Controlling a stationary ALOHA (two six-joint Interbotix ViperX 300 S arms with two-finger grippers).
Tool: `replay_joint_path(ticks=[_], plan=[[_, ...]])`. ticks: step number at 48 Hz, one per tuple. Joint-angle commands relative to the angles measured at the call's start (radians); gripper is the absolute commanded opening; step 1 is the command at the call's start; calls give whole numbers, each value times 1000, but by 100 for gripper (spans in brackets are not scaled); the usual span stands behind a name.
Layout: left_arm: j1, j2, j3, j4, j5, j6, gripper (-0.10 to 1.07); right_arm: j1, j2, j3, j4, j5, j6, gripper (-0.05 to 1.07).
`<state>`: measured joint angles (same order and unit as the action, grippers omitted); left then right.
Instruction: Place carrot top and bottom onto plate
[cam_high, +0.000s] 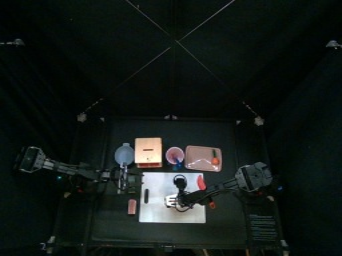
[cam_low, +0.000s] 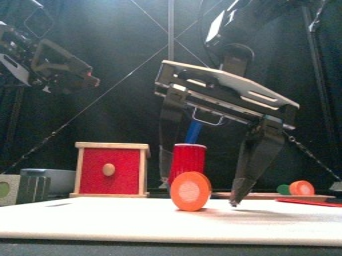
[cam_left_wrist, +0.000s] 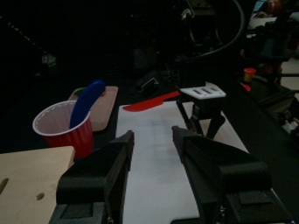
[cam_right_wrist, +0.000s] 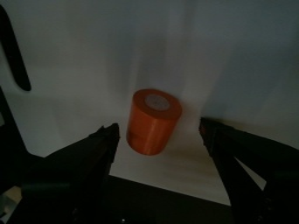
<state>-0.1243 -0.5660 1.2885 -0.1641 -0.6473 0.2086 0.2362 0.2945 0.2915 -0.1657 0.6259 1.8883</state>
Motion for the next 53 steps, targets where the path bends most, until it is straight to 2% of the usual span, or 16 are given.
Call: replay_joint_path(ticks=[1, 17, 32, 38, 46, 53], plan=[[-5, -20, -5, 3, -5, 2, 80, -12, -6, -35, 2, 0, 0, 101], [-8, -74, 17, 5, -5, 0, 80, -20, 14, -52, 2, 49, -2, 99], [-23, -74, 14, 15, -5, 0, 80, -17, 12, -60, -8, 64, -2, 73], [-23, -74, 15, 15, -5, 0, 80, -18, 3, -64, -17, 64, -3, 68], [-21, -74, 14, 18, -6, 2, 80, -23, -61, -51, -75, 77, -6, 68], [-23, -74, 6, 23, -9, 2, 80, -52, -166, 40, -144, 137, -71, 68]])
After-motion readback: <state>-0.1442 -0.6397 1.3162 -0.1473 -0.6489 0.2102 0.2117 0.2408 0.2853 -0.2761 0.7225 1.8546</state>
